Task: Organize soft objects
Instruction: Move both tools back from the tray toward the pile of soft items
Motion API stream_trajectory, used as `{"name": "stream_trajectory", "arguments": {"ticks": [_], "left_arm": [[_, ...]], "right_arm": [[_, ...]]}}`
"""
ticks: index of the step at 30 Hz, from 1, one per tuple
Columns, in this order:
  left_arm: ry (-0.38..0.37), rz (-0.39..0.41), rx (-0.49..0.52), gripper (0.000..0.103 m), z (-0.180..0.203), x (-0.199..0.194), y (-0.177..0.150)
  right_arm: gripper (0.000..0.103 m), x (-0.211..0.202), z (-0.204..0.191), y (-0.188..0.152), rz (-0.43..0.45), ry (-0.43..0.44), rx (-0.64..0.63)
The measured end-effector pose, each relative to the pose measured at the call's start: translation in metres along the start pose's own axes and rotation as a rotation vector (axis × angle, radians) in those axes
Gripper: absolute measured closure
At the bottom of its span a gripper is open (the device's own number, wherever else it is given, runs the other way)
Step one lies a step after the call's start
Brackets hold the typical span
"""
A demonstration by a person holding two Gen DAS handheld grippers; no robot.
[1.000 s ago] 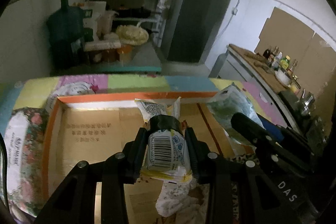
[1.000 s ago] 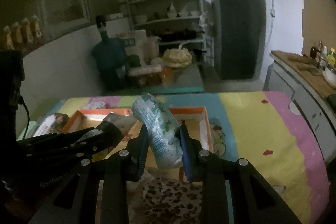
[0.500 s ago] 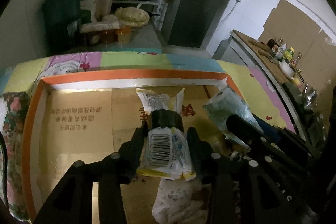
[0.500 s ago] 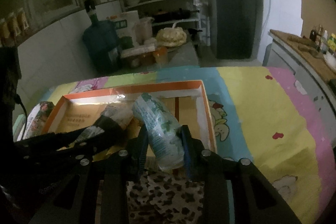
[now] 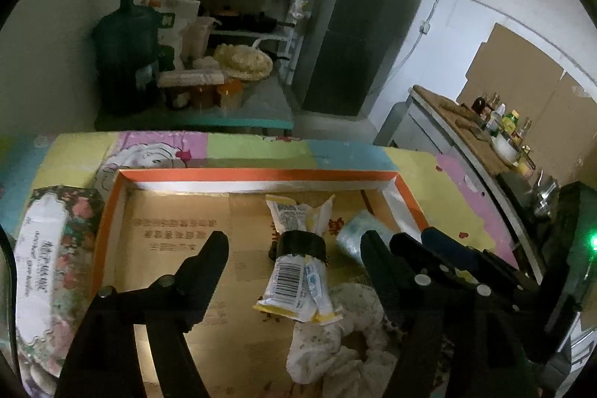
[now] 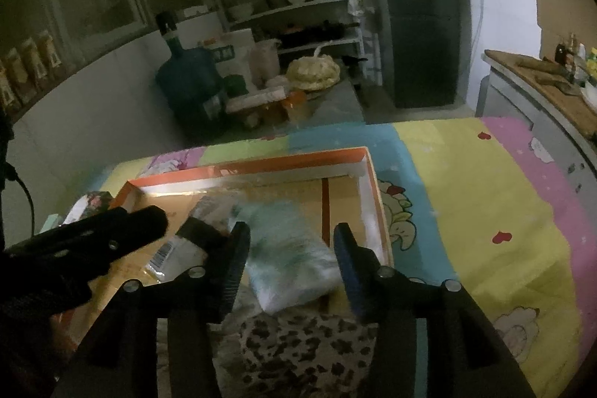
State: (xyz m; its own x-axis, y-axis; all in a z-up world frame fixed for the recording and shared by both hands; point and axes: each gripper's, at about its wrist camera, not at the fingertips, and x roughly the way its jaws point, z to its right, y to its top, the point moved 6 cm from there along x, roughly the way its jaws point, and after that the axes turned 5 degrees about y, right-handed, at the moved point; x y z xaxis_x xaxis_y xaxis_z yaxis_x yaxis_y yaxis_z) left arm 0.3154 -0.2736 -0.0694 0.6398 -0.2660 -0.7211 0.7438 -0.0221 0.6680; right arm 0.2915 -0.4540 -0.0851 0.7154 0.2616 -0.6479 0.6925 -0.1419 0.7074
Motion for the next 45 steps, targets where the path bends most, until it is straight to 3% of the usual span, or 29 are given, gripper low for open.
{"name": "stream_trajectory", "arguments": {"ticks": [9,21,35,45], "left_arm": [[-0.013,0.093,0.005,0.03,-0.011,-0.046,0.009],[0.029,0.217,0.046,0.03,-0.041,-0.104,0.004],[0.07,0.301,0.005,0.026,-0.114,-0.164,-0.013],[0.118,0.335,0.003,0.026,-0.165,-0.196,-0.041]], "right_arm": [[0.051,-0.026,-0.025,-0.001,0.058,0.0,-0.03],[0.043,-0.072,-0.082,-0.014,0.123,0.047,-0.05],[0.043,-0.109,-0.157,-0.029,0.173,0.117,-0.099],[0.043,-0.115,-0.214,-0.061,0.156,0.148,-0.19]]}}
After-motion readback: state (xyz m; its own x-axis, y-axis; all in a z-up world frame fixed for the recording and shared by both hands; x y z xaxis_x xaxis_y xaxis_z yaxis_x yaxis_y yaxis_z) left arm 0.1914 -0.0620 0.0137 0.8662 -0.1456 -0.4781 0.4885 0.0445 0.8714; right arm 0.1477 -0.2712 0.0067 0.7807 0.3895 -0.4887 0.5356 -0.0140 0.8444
